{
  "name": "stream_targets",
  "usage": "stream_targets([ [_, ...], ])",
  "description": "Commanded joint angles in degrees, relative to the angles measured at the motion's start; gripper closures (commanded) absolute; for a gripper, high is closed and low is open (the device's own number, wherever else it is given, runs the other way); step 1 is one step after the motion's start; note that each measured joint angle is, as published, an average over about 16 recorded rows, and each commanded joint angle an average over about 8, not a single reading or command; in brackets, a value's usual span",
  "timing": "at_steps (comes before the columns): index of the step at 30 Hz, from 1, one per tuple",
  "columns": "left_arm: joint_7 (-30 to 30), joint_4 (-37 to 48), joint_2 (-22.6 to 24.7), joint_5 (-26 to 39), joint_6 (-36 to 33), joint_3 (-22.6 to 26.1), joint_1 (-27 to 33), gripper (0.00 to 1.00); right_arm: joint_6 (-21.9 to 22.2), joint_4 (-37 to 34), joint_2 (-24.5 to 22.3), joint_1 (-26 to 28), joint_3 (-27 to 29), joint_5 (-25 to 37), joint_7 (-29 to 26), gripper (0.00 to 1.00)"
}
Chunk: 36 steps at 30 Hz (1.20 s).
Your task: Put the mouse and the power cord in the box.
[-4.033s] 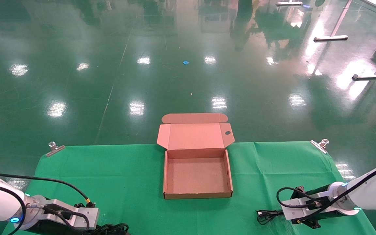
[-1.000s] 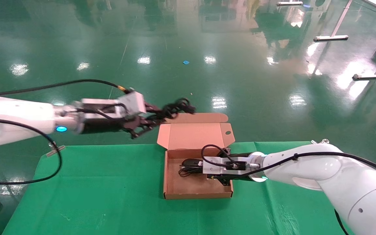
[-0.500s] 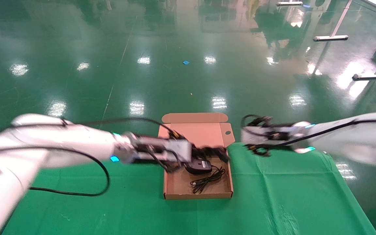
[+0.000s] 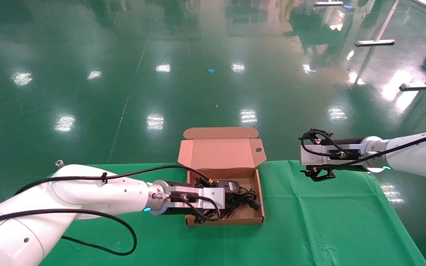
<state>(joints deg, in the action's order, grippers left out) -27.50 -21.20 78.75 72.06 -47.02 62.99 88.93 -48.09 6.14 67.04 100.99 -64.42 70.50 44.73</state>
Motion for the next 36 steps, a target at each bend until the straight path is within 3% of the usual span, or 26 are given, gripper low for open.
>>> stream_targets([
  [1, 0.9, -0.5, 0.0, 0.3, 0.8, 0.9, -0.2, 0.0, -0.3, -0.3, -0.1, 0.1, 0.1, -0.2, 0.3, 0.0],
  [12, 0.9, -1.5, -1.5, -0.8, -1.0, -1.1, -0.6, 0.0, -1.5, 2.6, -1.2, -1.6, 1.9, -1.2, -2.2, 0.0],
  [36, 15.8, -21.6, -18.1, -12.5, -16.0, -19.4, -11.2, 0.0, -16.3, 29.2, -13.8, -17.1, 21.0, -12.4, -24.0, 0.0],
])
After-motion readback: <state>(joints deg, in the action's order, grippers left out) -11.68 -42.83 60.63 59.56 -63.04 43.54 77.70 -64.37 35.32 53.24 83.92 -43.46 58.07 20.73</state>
